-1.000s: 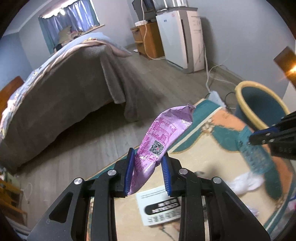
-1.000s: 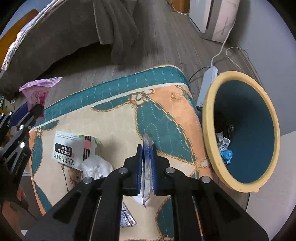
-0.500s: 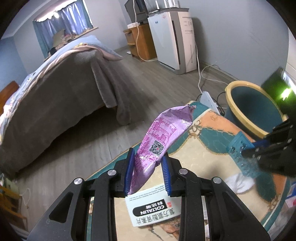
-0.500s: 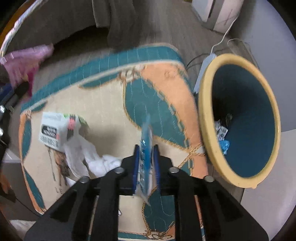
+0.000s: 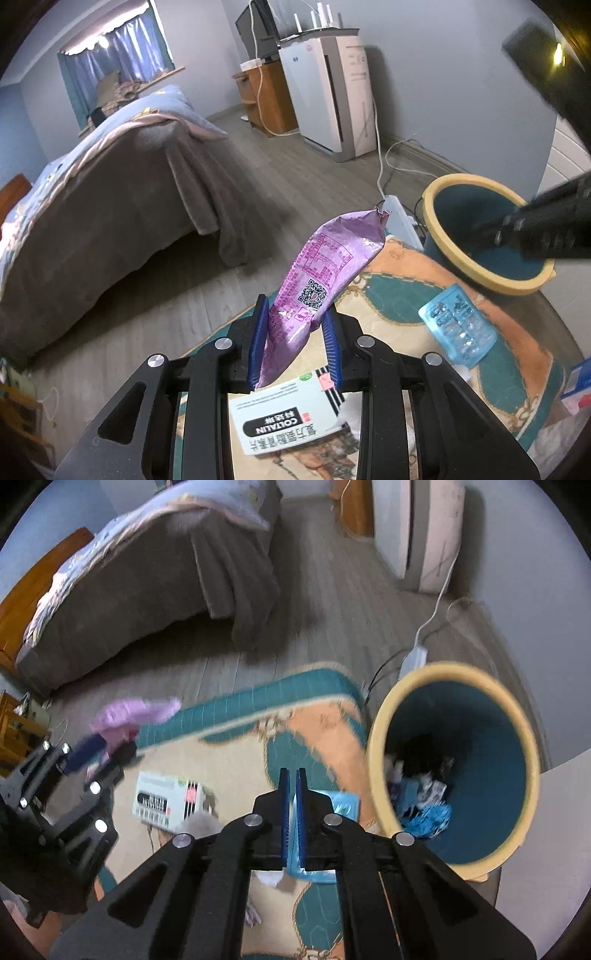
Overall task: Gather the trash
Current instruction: 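Lift the pink packet with the left tool while the right tool lifts the foil pack, then carry the pink packet over the bin with the left tool while the right tool carries the blister pack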
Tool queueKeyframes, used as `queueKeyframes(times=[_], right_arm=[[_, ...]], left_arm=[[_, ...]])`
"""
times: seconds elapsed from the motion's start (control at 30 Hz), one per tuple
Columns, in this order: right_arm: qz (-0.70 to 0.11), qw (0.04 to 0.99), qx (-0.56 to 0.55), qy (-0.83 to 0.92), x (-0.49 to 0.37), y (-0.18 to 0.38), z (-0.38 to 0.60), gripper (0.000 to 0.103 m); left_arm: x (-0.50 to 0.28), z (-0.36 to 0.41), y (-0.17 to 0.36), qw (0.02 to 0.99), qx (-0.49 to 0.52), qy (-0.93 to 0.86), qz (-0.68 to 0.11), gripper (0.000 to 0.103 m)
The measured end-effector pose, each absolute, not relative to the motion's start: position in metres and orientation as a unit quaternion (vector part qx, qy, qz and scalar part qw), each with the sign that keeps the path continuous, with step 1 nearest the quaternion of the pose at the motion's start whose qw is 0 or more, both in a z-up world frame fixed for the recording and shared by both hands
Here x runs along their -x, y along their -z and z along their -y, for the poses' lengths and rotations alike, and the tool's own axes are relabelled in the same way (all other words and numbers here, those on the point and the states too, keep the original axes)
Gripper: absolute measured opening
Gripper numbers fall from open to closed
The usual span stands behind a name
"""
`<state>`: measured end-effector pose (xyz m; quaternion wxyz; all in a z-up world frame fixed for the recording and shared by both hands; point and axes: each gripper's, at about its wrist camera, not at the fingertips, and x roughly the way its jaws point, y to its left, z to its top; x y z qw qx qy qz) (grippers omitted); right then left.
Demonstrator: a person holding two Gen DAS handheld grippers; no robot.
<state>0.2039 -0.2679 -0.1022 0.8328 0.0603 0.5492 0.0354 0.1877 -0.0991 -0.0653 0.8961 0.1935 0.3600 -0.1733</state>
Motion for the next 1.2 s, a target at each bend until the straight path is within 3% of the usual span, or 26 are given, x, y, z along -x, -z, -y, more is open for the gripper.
queueKeyframes(times=[0.07, 0.1, 0.17, 0.2, 0.23, 0.37, 0.53, 0.67, 0.7, 1.2], right_arm=[[-0.579, 0.813, -0.049, -0.032, -0.203, 0.125, 0.266, 0.005], [-0.594, 0.803, -0.040, -0.030, -0.203, 0.137, 0.264, 0.012], [-0.615, 0.788, -0.020, -0.026, -0.201, 0.154, 0.261, 0.036], [-0.621, 0.784, -0.017, -0.024, -0.200, 0.162, 0.261, 0.053], [-0.626, 0.779, -0.018, -0.020, -0.200, 0.168, 0.262, 0.062], [-0.650, 0.759, -0.038, -0.005, -0.202, 0.191, 0.266, 0.065], [-0.669, 0.742, -0.043, 0.003, -0.205, 0.210, 0.263, 0.081], [-0.675, 0.737, -0.020, 0.009, -0.207, 0.218, 0.256, 0.078], [-0.674, 0.739, -0.016, 0.012, -0.207, 0.217, 0.255, 0.067], [-0.560, 0.828, -0.035, -0.001, -0.191, 0.111, 0.271, 0.067]], left_arm=[[-0.189, 0.100, 0.068, 0.894, -0.196, 0.171, -0.365, 0.030], [-0.189, 0.100, 0.071, 0.892, -0.199, 0.169, -0.368, 0.030], [-0.191, 0.100, 0.075, 0.889, -0.205, 0.166, -0.373, 0.030], [-0.192, 0.100, 0.076, 0.889, -0.206, 0.165, -0.375, 0.030], [-0.193, 0.099, 0.078, 0.888, -0.204, 0.164, -0.378, 0.030], [-0.197, 0.097, 0.078, 0.888, -0.194, 0.163, -0.383, 0.030], [-0.201, 0.093, 0.081, 0.886, -0.191, 0.164, -0.388, 0.030], [-0.204, 0.087, 0.081, 0.887, -0.182, 0.161, -0.393, 0.030], [-0.205, 0.086, 0.081, 0.887, -0.181, 0.160, -0.393, 0.030], [-0.196, 0.098, 0.067, 0.891, -0.177, 0.159, -0.387, 0.030]])
